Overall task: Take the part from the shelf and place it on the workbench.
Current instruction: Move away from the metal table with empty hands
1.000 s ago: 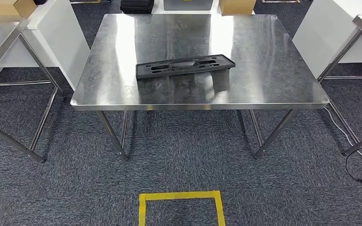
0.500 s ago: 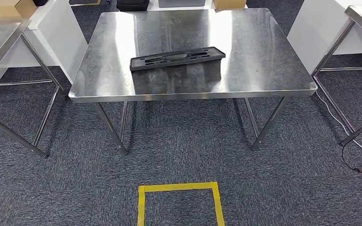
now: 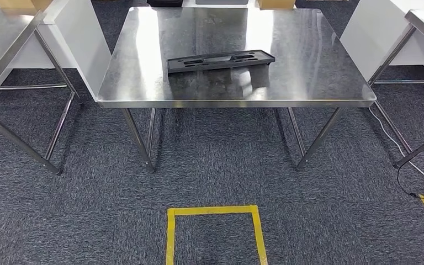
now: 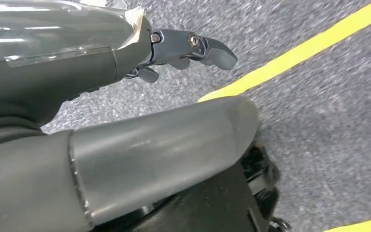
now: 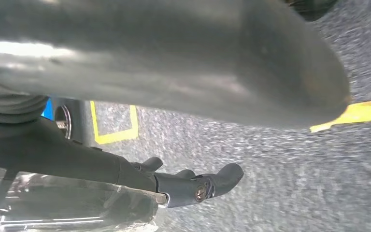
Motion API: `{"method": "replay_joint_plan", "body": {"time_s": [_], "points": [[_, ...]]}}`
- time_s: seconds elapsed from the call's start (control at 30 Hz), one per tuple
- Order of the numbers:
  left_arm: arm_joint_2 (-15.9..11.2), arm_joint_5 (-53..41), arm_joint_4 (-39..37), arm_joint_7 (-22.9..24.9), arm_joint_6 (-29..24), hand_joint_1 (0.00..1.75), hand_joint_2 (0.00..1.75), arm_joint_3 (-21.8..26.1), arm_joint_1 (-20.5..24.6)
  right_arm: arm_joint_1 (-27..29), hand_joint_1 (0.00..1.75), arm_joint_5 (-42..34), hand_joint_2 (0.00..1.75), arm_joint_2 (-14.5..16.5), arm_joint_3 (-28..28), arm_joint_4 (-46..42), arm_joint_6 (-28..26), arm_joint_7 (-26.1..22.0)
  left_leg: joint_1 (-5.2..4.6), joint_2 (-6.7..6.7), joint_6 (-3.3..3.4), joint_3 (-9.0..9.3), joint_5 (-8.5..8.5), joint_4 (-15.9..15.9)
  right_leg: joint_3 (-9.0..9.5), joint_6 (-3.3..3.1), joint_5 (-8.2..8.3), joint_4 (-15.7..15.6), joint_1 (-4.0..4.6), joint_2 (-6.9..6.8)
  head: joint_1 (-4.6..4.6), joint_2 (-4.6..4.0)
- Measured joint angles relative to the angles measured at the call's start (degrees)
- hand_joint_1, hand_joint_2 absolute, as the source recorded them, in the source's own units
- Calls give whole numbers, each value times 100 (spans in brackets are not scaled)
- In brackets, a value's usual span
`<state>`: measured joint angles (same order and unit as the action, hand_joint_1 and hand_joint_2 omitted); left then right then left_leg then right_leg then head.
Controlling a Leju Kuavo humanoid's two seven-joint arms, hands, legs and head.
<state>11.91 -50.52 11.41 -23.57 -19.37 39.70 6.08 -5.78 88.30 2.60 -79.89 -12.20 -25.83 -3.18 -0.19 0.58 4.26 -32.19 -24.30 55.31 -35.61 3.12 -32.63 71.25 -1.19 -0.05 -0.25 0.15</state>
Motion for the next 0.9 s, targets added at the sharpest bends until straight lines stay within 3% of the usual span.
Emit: {"method": "replay_joint_plan", "body": {"time_s": [0.07, 0.13, 0.2, 0.27, 0.3, 0.37, 0.4, 0.43, 0.47, 0.5, 0.53, 0.6, 0.67, 0.73, 0.8, 0.83, 0.9], "points": [[2, -5, 0, 1, 0, 0, 0, -7, 2, -5, 0, -1, 0, -9, 2, 0, 0, 1, -14, 1, -27, -127, 84, 42, 531, 62, 241, -744, 3, -1, 5, 0], [3, -10, 0, 1, 0, 0, 0, -22, 6, -21, 0, -2, 0, -11, 4, 0, 0, 1, -35, 2, -81, -209, 154, 87, 1000, -3, 263, -1518, 47, 5, 3, 0], [5, -14, 0, 1, 0, 0, 0, -34, 12, -23, 0, -2, 0, -12, 4, 0, 0, 1, -52, 4, -139, -233, 218, 103, 1096, -99, 224, -1750, 102, 13, -4, 0], [6, -14, 0, 2, -1, 0, 0, -36, 9, -13, 0, -8, 0, -7, 4, 1, 0, 3, -37, -3, -195, -265, 186, 155, 1030, -197, 289, -1740, 51, 1, -20, 0], [5, -14, 0, 3, -1, 0, 0, -36, 6, -11, 0, -11, 0, -4, 4, 1, 0, 4, -22, -13, -229, -315, 26, 282, 992, -265, 339, -1744, 23, -10, -33, 0], [2, -14, 0, 5, -1, 0, 0, -36, 4, -11, 0, -15, 0, 2, 4, 0, 0, 5, 15, -39, -300, -500, -533, 851, 879, -363, 449, -1743, 1, -29, -52, 0], [2, -14, 0, 5, -1, 0, 0, -36, 3, -9, 0, -15, 0, 1, 4, 0, 0, 5, 33, -45, -330, -609, -811, 1250, 819, -385, 506, -1737, 6, -31, -59, 0], [1, -14, 0, 5, -1, 0, 0, -36, 3, -6, 0, -14, 0, 1, 4, 0, 0, 5, 51, -49, -353, -684, -977, 1589, 757, -381, 559, -1727, 11, -31, -61, 0], [1, -12, 0, 5, -1, 0, 0, -36, 2, -3, 0, -11, 0, 1, 4, 0, 0, 5, 67, -49, -370, -686, -1016, 1785, 688, -370, 607, -1710, 14, -30, -62, 0], [1, -9, 0, 4, -2, 0, 0, -36, 1, 0, 0, -7, 0, 1, 4, 0, 0, 5, 81, -48, -377, -585, -939, 1765, 625, -351, 646, -1684, 14, -28, -64, 0], [1, -5, 0, 3, -3, 0, 0, -36, 1, 4, 0, -1, 0, 2, 5, 0, 0, 5, 91, -47, -373, -374, -794, 1519, 563, -330, 676, -1658, 12, -25, -65, 0], [1, -1, 0, -6, -10, 0, 0, -36, 8, 10, 0, 8, 0, 9, 6, 0, 0, 7, 92, -56, -331, 208, -566, 693, 477, -282, 726, -1615, 19, -22, -68, 0], [3, -2, 0, -19, -16, 0, 0, -36, 16, 5, 0, 9, 0, 17, 7, 0, -2, 8, 73, -69, -282, 544, -535, 135, 421, -206, 788, -1598, 39, -25, -67, 0], [8, -3, 0, -26, -17, 0, 0, -36, 12, -3, 0, 1, 0, 19, 7, 0, -10, 8, 43, -71, -225, 540, -522, 25, 376, -109, 867, -1604, 57, -31, -64, 0], [21, -4, 0, -30, -14, 0, 0, -36, 13, -4, 0, -12, 0, 11, 7, 1, -22, 7, 43, -41, -119, 460, -406, -46, 280, -70, 797, -1500, 70, -27, -60, 0], [27, -5, 0, -30, -10, 0, 0, -36, 19, 1, 0, -16, 0, 10, 7, 1, -26, 4, 49, -27, -61, 402, -331, -83, 178, -88, 636, -1305, 72, -20, -47, 0], [34, -5, 0, -33, -3, 0, 0, -36, 29, 7, 0, -19, 0, 13, 7, 2, -28, -9, 47, -7, 0, 262, -202, -108, -96, -156, 149, -589, 49, -9, -17, 0]]}}
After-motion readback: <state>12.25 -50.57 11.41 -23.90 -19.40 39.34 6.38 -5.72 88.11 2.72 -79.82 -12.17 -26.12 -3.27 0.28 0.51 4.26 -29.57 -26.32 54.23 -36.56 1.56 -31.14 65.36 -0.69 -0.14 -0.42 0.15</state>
